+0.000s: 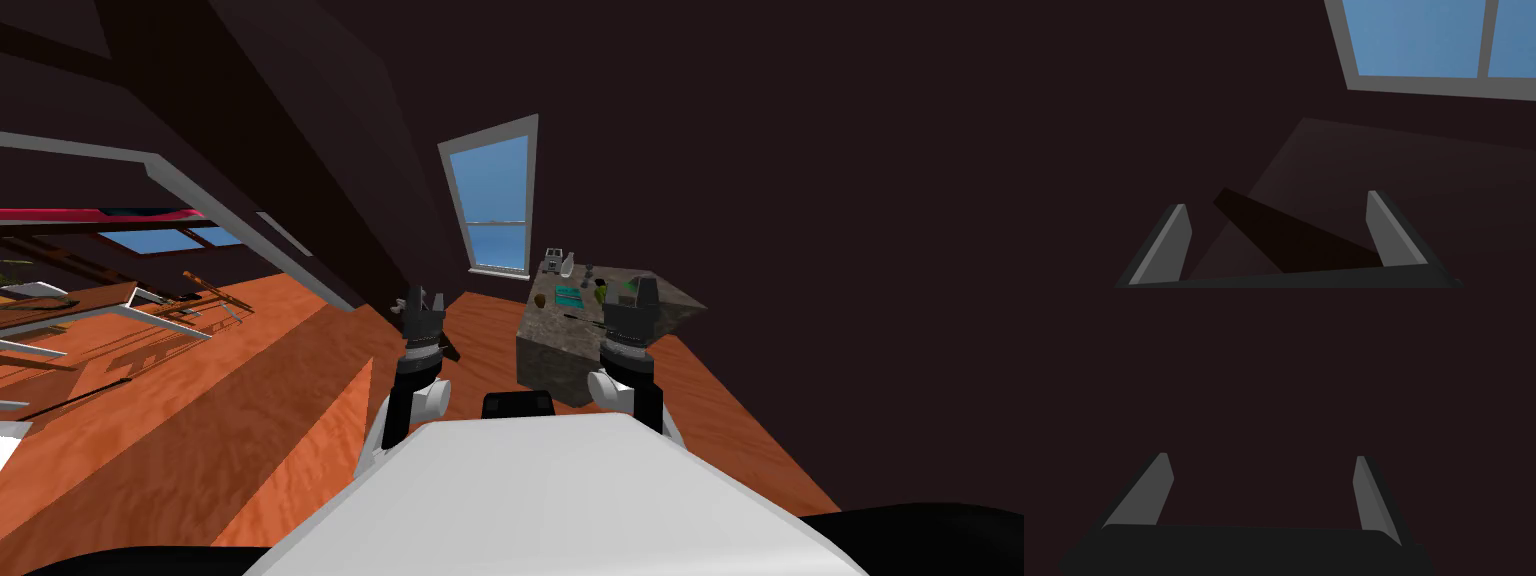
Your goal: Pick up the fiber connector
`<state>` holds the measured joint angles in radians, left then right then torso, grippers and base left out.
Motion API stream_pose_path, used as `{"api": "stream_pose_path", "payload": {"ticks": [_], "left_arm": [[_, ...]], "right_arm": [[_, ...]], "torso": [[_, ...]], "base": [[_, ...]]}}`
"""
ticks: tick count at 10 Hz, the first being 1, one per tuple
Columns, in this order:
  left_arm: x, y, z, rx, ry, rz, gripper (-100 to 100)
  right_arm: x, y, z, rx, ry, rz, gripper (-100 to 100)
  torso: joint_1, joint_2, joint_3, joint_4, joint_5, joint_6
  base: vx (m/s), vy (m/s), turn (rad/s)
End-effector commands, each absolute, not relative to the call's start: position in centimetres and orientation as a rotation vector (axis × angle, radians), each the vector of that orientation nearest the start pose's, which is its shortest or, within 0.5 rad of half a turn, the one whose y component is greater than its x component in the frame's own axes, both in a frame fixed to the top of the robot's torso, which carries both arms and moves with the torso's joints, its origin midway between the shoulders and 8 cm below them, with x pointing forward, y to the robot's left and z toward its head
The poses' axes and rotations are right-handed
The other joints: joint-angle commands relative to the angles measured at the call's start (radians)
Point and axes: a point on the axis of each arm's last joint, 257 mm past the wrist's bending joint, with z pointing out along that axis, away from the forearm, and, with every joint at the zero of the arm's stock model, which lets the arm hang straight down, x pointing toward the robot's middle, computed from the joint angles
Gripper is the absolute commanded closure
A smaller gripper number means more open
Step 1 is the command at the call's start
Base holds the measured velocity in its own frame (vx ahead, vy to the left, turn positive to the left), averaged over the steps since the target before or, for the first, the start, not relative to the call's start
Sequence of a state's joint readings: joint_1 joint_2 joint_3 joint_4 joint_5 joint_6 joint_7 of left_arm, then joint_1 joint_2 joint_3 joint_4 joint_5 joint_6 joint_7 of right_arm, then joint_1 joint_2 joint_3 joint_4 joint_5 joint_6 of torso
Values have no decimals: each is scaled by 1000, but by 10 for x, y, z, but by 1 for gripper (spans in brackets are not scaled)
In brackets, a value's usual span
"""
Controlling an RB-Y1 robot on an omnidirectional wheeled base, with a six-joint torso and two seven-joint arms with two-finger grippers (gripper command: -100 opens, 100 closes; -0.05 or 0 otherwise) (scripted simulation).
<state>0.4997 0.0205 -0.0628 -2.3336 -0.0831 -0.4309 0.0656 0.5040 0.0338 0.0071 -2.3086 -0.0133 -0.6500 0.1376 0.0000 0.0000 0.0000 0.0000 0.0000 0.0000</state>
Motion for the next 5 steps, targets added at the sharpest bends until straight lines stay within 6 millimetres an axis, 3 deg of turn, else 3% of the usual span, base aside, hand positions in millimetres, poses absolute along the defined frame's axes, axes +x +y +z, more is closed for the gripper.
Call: {"api": "stream_pose_path", "payload": {"ticks": [1,5], "left_arm": [[349,247,34,-639,673,-1368,0],[349,247,34,-639,673,-1368,0]], "right_arm": [[311,-271,60,479,516,1225,-100],[323,-253,48,400,632,1253,-100]], "torso": [[0,0,0,0,0,0],[0,2,1,0,0,0]], "base": [[-9,2,82],[-26,6,188]]}}
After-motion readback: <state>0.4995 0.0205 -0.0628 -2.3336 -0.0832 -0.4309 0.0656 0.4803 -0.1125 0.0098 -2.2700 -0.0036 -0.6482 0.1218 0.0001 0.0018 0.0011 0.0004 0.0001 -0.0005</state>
